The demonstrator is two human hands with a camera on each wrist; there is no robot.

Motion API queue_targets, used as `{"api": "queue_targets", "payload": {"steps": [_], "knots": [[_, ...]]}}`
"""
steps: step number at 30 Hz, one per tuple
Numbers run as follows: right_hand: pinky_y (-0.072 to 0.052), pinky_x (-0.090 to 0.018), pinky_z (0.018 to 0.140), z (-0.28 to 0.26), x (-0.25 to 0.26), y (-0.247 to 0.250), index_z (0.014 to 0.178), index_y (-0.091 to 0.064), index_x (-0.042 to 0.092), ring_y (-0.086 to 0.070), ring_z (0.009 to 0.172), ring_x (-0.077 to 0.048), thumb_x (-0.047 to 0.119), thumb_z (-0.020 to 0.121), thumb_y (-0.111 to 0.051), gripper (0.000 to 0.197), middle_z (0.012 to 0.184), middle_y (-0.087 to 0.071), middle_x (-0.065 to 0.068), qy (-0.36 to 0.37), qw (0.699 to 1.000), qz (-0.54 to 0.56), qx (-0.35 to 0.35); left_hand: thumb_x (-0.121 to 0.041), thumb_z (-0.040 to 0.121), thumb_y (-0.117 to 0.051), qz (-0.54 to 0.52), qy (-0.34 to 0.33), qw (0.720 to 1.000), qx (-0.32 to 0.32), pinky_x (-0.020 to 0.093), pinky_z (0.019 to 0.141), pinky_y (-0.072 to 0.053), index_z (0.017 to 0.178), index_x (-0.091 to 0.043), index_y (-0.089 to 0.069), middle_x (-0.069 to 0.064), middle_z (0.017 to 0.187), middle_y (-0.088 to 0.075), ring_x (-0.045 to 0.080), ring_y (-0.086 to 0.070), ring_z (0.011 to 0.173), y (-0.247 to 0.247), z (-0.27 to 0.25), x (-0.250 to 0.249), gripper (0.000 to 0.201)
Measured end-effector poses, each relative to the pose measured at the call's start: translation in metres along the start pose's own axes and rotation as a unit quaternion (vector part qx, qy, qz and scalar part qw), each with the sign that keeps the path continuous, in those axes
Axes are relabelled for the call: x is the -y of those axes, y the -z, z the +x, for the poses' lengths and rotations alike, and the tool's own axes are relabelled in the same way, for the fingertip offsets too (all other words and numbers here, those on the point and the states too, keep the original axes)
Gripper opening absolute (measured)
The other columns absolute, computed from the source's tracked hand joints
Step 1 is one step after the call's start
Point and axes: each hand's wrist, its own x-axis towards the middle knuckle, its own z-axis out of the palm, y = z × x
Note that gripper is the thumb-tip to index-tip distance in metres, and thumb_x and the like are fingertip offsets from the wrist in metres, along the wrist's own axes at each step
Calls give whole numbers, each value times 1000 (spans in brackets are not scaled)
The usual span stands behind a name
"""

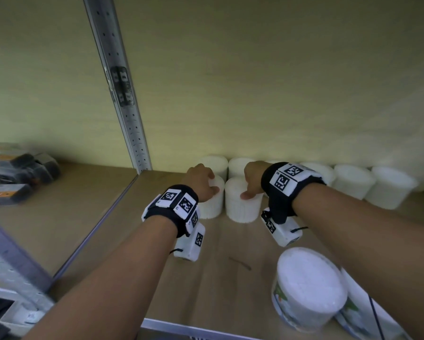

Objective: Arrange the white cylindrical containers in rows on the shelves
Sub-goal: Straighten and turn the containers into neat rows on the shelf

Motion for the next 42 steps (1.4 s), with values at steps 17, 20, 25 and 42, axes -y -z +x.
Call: {"api": "queue_targets", "payload": {"steps": [17, 20, 25, 42], "knots": [[-46, -32, 101, -8, -7, 0, 133, -53, 16, -52, 125, -26, 3, 85, -65, 52, 142, -47, -8, 60, 996, 63, -32, -32, 89, -62, -6, -6, 1000, -16, 32, 105, -36, 129, -13, -52, 7, 136, -45, 24, -43, 128, -4, 3, 4, 45], [-47, -32, 96, -11, -5, 6, 131, -56, 11, -54, 122, -27, 2, 85, -63, 48, 138, -51, -10, 69, 993, 81, -43, -32, 88, -63, -18, -6, 1000, -20, 32, 105, -36, 128, -13, -53, 8, 135, -46, 24, -43, 127, -5, 4, 5, 45], [-46, -33, 100, -11, 1, 8, 132, -51, 4, -55, 121, -26, 38, 88, -63, 57, 134, -56, -11, 47, 995, 53, -73, -31, 88, -64, -19, -8, 999, -29, 31, 103, -37, 127, -12, -54, 8, 134, -48, 25, -45, 126, -6, 3, 5, 44], [-40, -24, 95, -17, -4, 5, 142, -43, 16, -47, 129, -22, 18, 83, -72, 66, 145, -43, -2, 87, 996, 7, -16, -30, 89, -63, -23, -7, 999, -30, 32, 105, -36, 129, -13, -52, 7, 135, -47, 23, -43, 128, -7, 2, 5, 44]]}}
